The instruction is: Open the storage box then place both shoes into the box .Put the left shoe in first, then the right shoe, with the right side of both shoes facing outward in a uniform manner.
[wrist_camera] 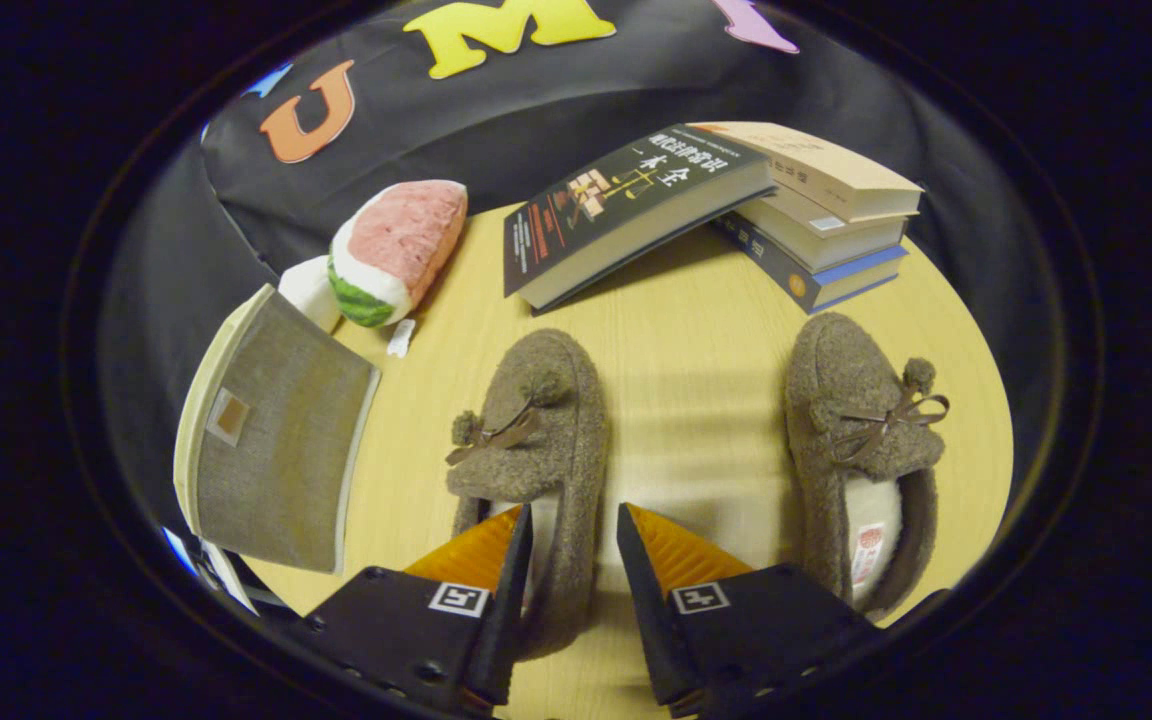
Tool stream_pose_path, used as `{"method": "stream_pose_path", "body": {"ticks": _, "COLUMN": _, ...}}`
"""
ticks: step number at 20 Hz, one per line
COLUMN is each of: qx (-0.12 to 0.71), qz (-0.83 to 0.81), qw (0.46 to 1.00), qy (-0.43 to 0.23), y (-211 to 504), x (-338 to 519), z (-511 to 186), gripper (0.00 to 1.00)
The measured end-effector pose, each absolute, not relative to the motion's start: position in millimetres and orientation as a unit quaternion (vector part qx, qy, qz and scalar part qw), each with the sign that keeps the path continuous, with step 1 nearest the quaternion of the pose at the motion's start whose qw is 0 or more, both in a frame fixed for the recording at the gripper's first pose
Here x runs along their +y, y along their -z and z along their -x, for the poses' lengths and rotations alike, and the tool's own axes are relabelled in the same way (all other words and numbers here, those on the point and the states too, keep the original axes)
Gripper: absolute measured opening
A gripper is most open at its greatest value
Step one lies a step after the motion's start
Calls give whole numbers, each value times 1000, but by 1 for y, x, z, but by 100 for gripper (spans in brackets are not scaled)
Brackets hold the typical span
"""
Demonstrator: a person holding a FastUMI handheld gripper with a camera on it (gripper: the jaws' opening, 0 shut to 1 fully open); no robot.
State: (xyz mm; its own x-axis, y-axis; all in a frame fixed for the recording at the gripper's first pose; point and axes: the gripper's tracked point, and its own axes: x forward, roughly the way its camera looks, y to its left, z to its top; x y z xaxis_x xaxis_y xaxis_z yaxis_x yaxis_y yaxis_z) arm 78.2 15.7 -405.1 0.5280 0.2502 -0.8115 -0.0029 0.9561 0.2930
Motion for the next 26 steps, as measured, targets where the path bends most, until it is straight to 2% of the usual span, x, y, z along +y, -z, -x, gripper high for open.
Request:
{"method": "stream_pose_path", "body": {"ticks": 3, "qx": 494, "qz": -147, "qw": 855, "qy": -60, "y": 413, "x": 22, "z": -78, "gripper": 27}}
{"method": "stream_pose_path", "body": {"ticks": 4, "qx": 494, "qz": -145, "qw": 855, "qy": -54, "y": 412, "x": 21, "z": -79, "gripper": 16}}
{"method": "stream_pose_path", "body": {"ticks": 6, "qx": 492, "qz": -129, "qw": 860, "qy": -43, "y": 411, "x": 18, "z": -81, "gripper": 14}}
{"method": "stream_pose_path", "body": {"ticks": 8, "qx": 500, "qz": -137, "qw": 855, "qy": -35, "y": 412, "x": 20, "z": -78, "gripper": 0}}
{"method": "stream_pose_path", "body": {"ticks": 13, "qx": 504, "qz": -192, "qw": 842, "qy": 2, "y": 395, "x": 22, "z": -67, "gripper": 0}}
{"method": "stream_pose_path", "body": {"ticks": 18, "qx": 472, "qz": -250, "qw": 845, "qy": 19, "y": 335, "x": 39, "z": -51, "gripper": 0}}
{"method": "stream_pose_path", "body": {"ticks": 26, "qx": 381, "qz": -310, "qw": 871, "qy": -19, "y": 198, "x": 118, "z": -60, "gripper": 0}}
